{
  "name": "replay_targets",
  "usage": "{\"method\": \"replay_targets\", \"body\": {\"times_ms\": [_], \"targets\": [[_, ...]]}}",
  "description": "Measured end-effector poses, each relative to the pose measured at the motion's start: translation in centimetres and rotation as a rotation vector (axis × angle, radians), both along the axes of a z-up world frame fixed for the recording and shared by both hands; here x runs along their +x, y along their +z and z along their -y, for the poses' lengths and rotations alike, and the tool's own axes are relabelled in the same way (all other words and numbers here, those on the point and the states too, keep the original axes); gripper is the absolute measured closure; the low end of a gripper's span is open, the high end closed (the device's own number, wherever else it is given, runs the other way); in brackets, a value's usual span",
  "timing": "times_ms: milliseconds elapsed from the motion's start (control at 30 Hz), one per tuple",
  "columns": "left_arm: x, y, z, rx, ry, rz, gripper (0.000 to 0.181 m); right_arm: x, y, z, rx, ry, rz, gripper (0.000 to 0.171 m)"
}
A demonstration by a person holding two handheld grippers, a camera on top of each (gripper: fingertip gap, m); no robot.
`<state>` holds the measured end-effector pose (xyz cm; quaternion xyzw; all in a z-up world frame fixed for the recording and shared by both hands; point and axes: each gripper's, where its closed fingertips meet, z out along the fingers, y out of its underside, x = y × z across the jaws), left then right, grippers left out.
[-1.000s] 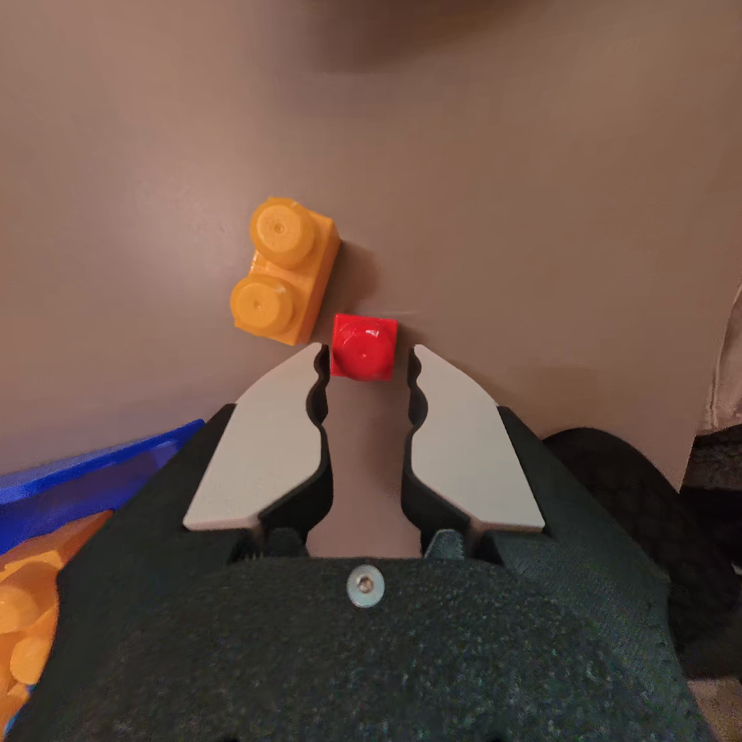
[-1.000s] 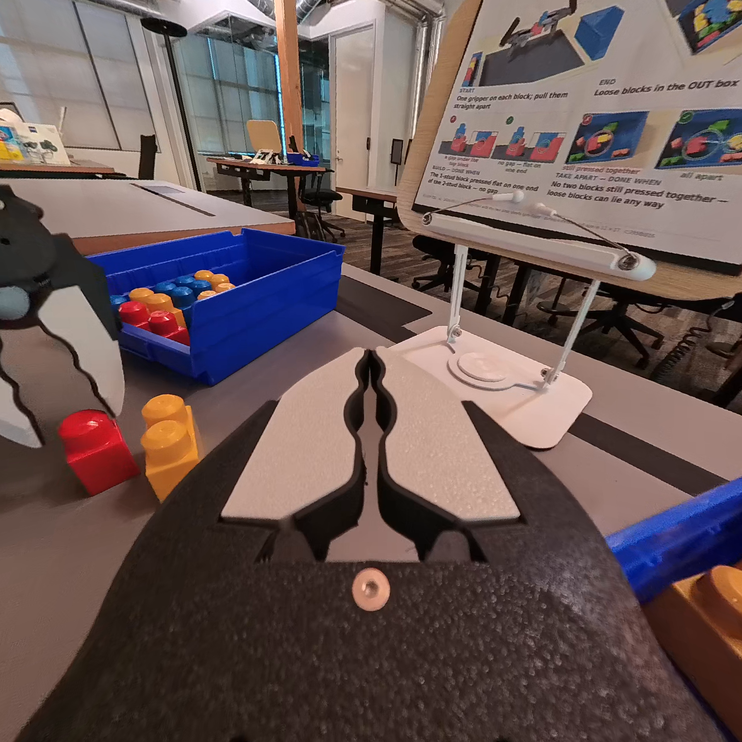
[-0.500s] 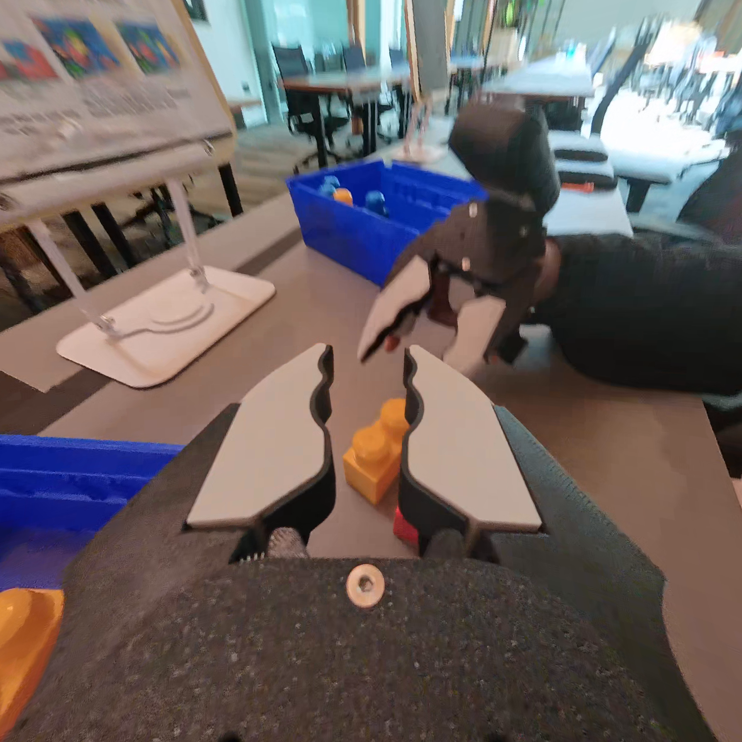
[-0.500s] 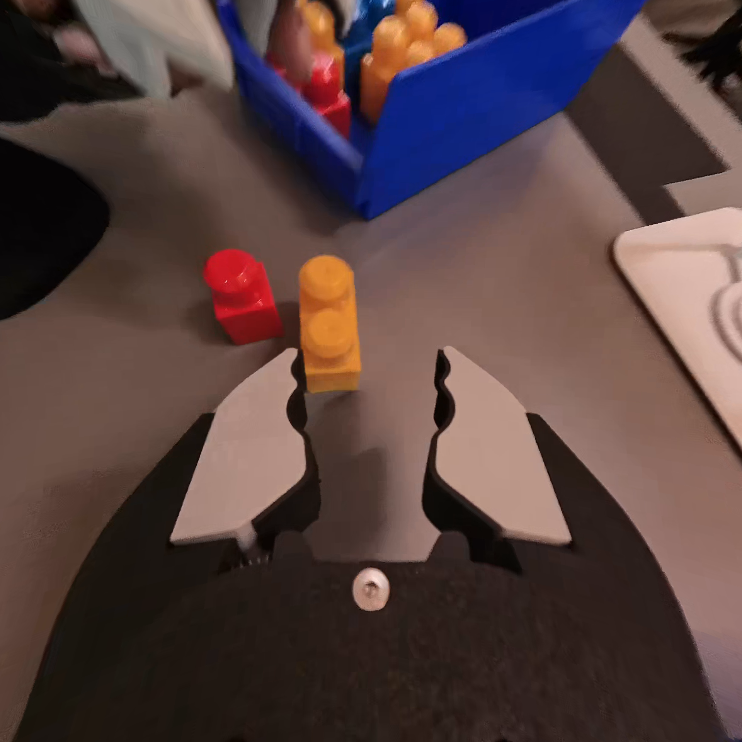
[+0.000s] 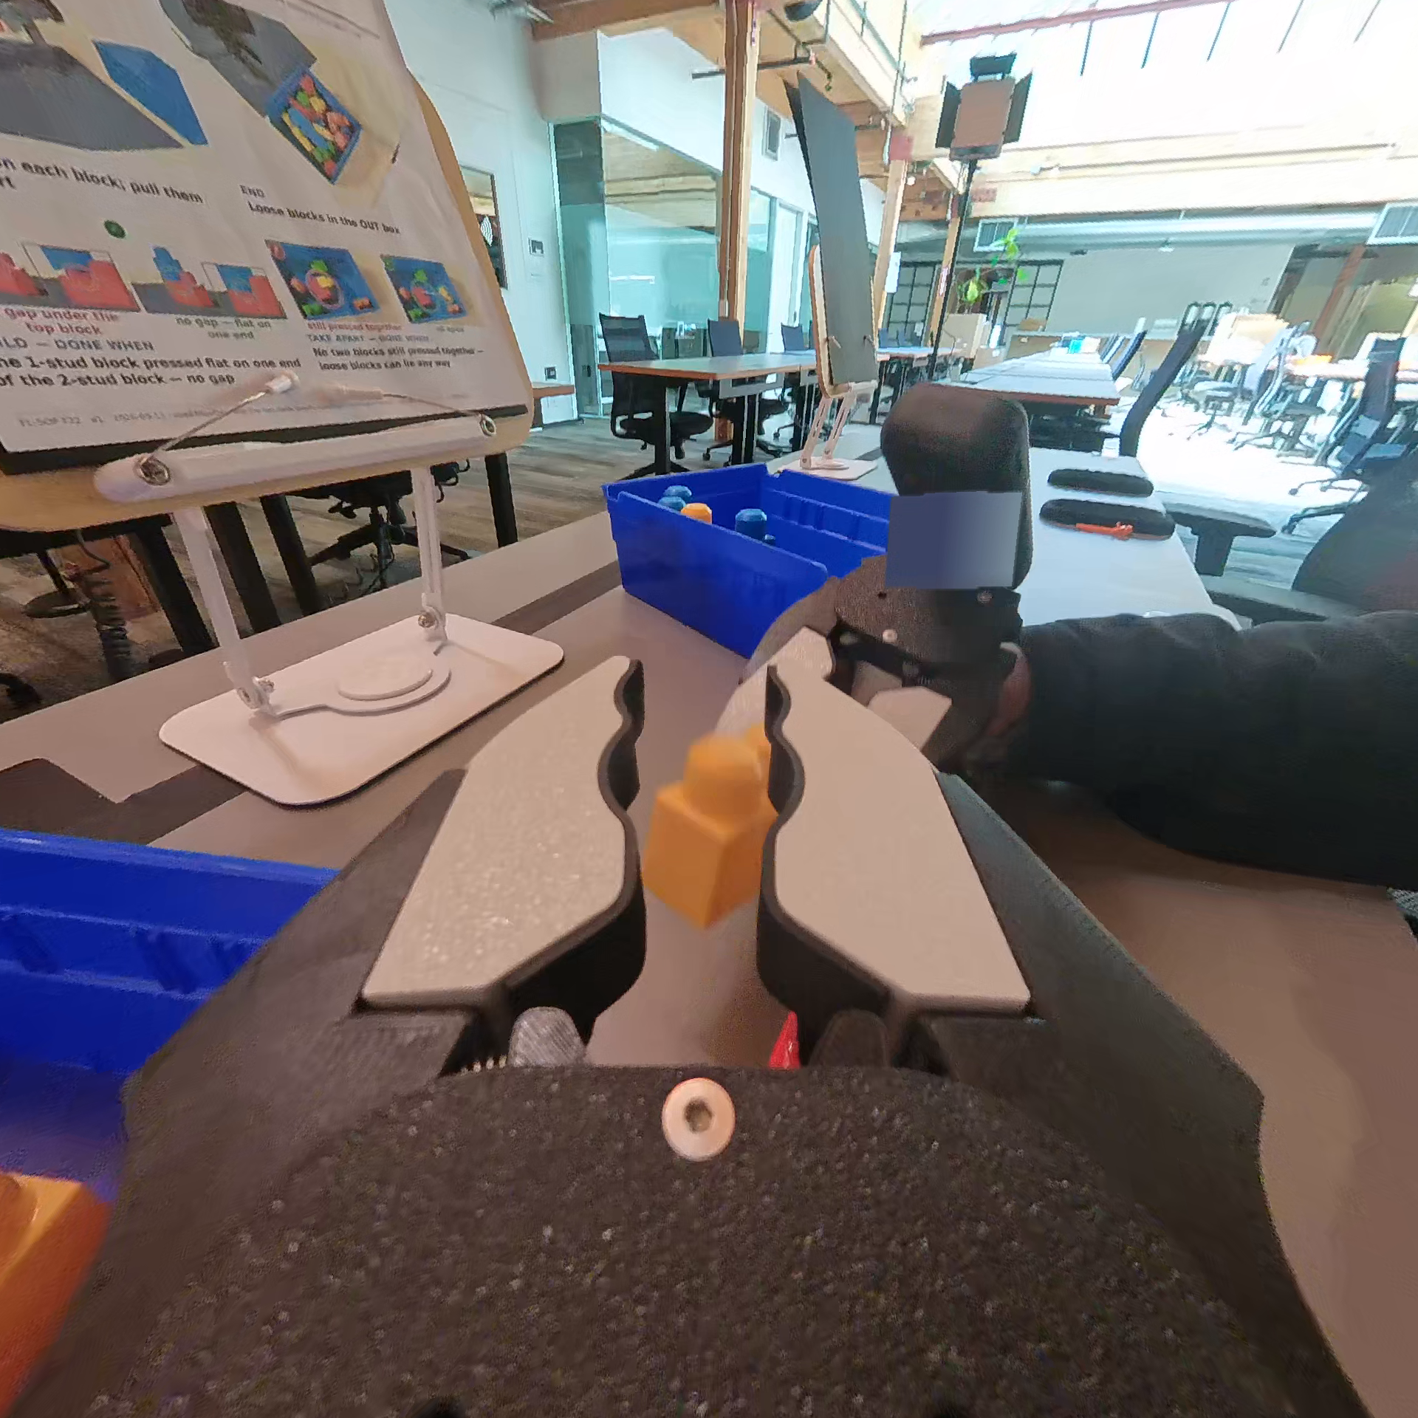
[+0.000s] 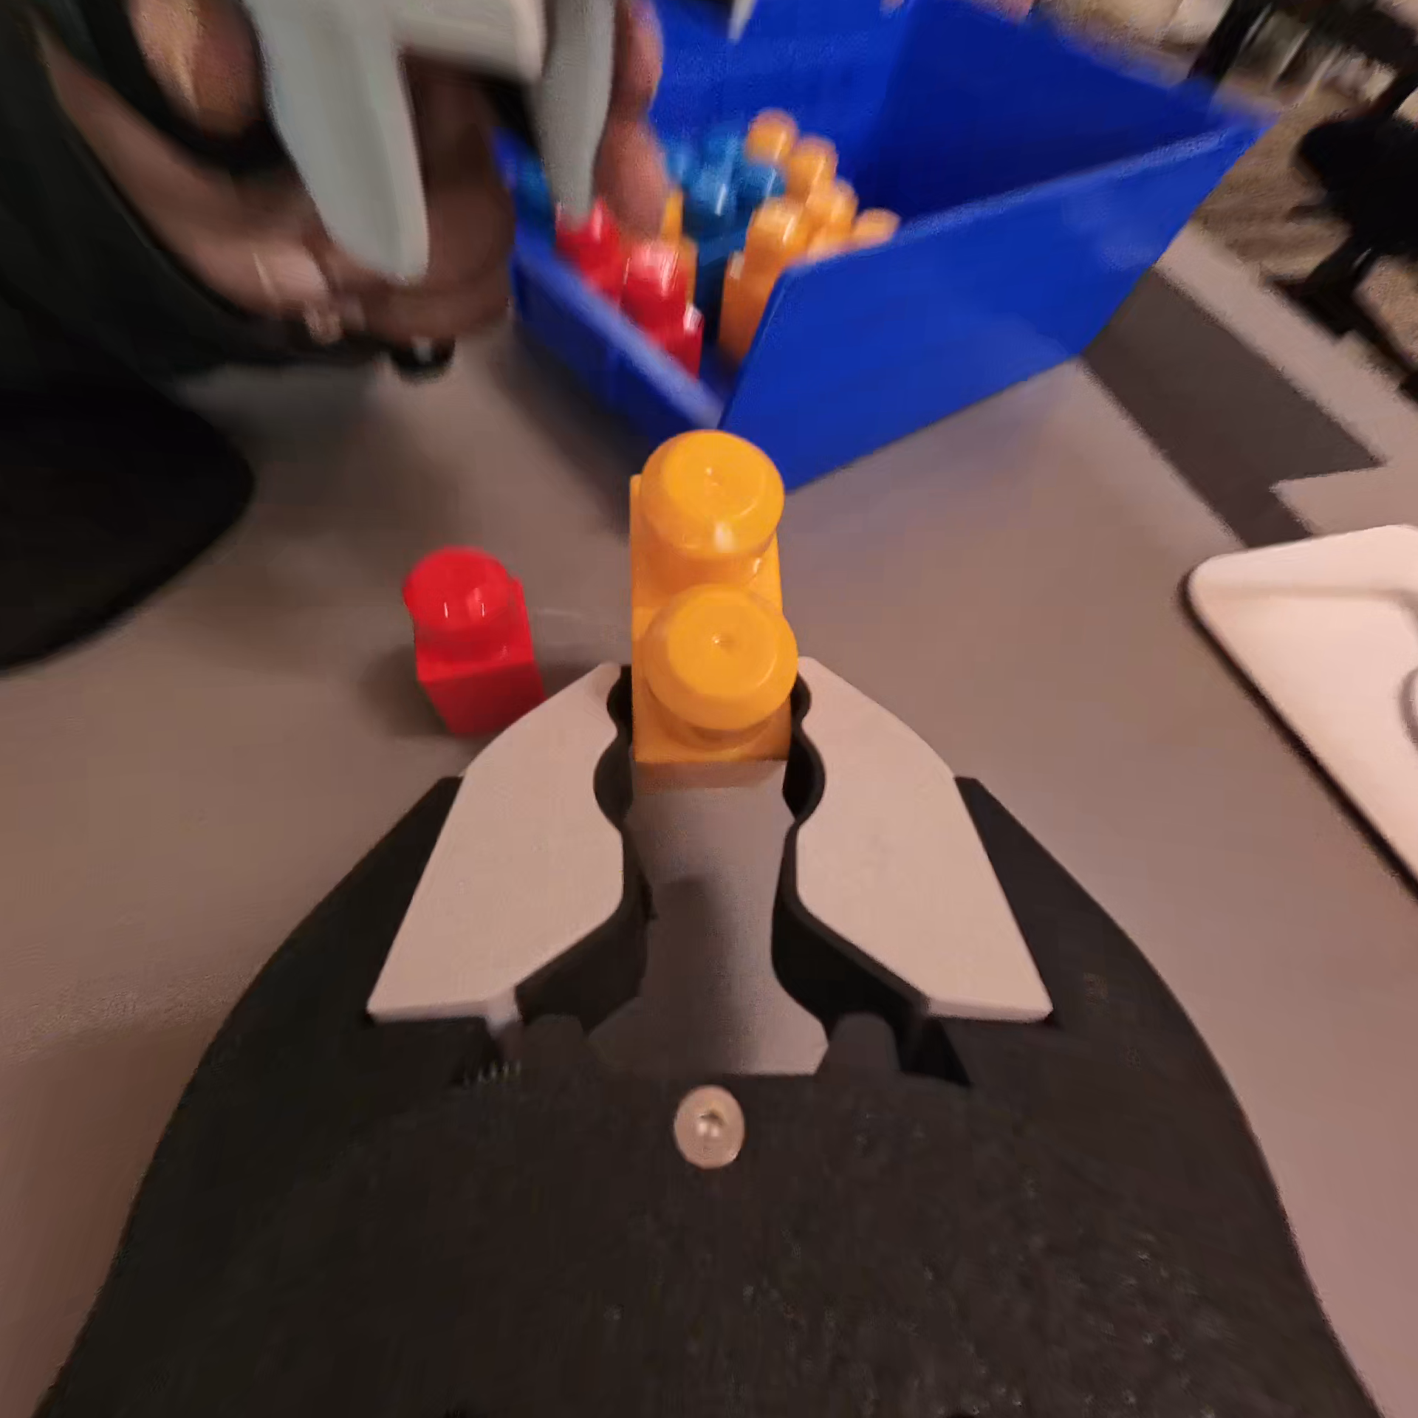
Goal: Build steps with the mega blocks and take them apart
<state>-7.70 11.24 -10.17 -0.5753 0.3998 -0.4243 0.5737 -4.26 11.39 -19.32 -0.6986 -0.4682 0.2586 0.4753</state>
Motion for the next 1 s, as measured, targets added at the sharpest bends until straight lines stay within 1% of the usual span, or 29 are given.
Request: {"method": "replay_targets", "body": {"times_ms": [33, 133, 200, 300, 367, 533, 767, 833, 1000], "targets": [[0.0, 0.3, 0.0, -0.004, 0.001, 0.02, 0.151, 0.3, 1.6, 0.0, 0.015, 0.001, -0.1, 0.134], [0.0, 1.4, 0.2, -0.047, -0.012, 0.12, 0.149, 1.3, 6.7, 0.7, 0.031, 0.036, -0.436, 0.134], [0.2, 2.1, 0.5, -0.079, -0.031, 0.178, 0.148, 2.1, 9.2, 1.2, 0.018, 0.067, -0.612, 0.134], [0.8, 3.0, 1.3, -0.11, -0.075, 0.249, 0.146, 2.8, 11.5, 2.2, -0.018, 0.125, -0.805, 0.134], [1.5, 3.5, 2.1, -0.122, -0.109, 0.281, 0.144, 2.8, 12.2, 2.7, -0.039, 0.158, -0.875, 0.134], [3.7, 4.0, 4.2, -0.132, -0.19, 0.305, 0.142, 1.6, 12.2, 3.7, -0.064, 0.207, -0.883, 0.134], [4.3, 4.5, 4.5, -0.124, -0.186, 0.333, 0.145, 1.6, 12.7, 4.3, -0.069, 0.235, -0.911, 0.134], [4.3, 4.5, 4.3, -0.132, -0.178, 0.335, 0.141, 1.5, 12.8, 4.5, -0.067, 0.246, -0.919, 0.135], [4.6, 4.4, 4.7, -0.126, -0.192, 0.332, 0.139, 0.9, 12.7, 5.0, -0.054, 0.257, -0.888, 0.135]]}}
